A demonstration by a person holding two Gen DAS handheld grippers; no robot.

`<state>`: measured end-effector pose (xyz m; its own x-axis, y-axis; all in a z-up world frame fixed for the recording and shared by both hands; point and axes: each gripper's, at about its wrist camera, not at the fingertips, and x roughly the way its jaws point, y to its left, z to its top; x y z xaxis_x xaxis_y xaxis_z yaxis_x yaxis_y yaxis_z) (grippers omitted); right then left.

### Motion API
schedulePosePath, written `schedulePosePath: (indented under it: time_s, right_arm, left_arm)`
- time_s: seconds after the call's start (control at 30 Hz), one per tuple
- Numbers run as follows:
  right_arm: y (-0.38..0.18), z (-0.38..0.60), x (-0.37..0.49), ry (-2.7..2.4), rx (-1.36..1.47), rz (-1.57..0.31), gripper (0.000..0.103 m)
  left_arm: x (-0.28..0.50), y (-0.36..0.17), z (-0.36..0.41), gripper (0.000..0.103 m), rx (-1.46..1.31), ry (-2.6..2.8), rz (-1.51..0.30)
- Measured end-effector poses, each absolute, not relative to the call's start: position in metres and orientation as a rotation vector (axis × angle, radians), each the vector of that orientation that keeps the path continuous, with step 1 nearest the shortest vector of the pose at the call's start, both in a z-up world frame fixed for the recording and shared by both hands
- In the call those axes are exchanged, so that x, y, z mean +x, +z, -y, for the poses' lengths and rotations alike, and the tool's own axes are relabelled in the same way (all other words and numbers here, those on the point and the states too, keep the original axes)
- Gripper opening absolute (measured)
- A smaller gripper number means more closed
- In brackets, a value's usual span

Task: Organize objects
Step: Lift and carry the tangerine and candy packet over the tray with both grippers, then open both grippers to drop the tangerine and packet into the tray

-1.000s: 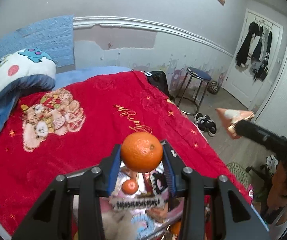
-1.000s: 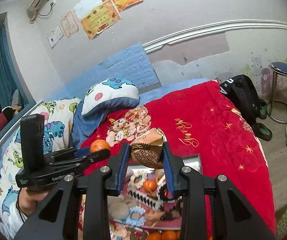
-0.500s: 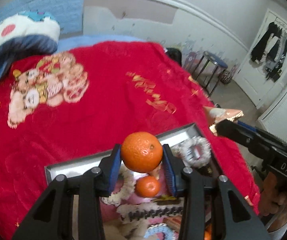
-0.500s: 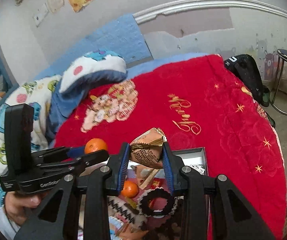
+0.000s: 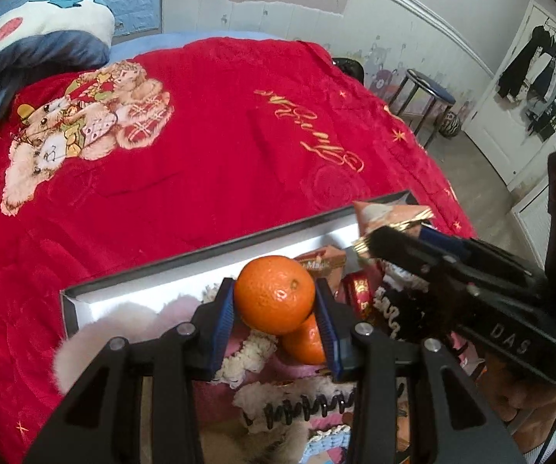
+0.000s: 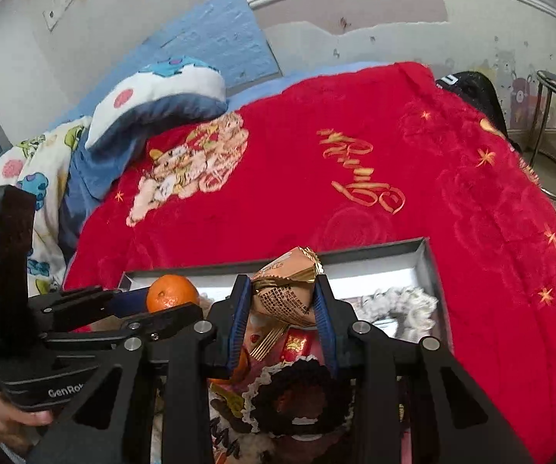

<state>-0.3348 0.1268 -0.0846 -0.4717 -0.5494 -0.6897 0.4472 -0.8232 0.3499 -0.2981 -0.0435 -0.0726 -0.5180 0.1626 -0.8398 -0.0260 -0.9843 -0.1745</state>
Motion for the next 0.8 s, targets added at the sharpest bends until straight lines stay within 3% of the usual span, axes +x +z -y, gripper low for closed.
schedulePosePath:
  time_s: [0.8]
  right_arm:
    - [-0.105, -0.128, -0.345, -2.292, 1.237, 0.162, 0.034]
  left_arm:
    - [-0.309, -0.091, 0.046, 0.039, -1.566, 2.627, 0.232]
